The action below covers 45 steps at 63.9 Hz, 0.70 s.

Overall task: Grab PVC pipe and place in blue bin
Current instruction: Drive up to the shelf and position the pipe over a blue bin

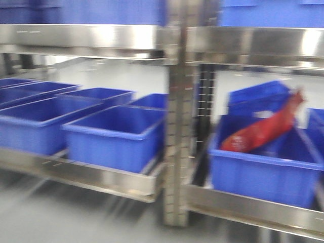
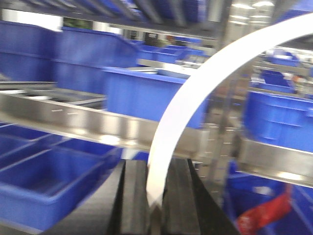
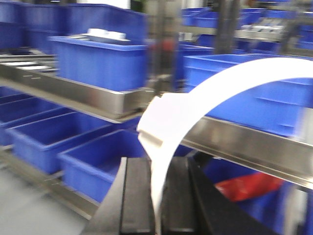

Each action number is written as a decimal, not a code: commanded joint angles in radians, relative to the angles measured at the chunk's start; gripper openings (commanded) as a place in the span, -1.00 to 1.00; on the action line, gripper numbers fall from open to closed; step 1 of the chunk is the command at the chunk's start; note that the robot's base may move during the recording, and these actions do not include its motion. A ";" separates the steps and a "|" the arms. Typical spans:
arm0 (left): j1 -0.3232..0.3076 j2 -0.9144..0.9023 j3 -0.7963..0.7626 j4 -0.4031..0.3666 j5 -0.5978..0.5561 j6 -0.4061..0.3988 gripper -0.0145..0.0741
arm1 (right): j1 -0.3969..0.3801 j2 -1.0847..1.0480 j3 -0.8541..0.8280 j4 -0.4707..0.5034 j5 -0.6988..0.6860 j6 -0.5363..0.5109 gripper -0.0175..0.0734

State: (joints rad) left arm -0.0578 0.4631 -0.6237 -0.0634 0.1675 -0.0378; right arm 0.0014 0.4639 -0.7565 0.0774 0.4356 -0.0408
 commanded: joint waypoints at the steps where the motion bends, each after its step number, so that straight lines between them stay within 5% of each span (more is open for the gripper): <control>1: 0.006 -0.007 -0.009 -0.002 -0.028 -0.004 -0.92 | 0.002 0.000 0.001 -0.005 -0.025 -0.006 -0.97; 45: 0.006 -0.007 -0.009 -0.002 -0.028 -0.004 -0.92 | 0.002 0.000 0.001 -0.005 -0.025 -0.006 -0.97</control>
State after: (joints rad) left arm -0.0578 0.4631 -0.6237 -0.0634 0.1675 -0.0378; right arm 0.0014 0.4639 -0.7565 0.0774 0.4356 -0.0408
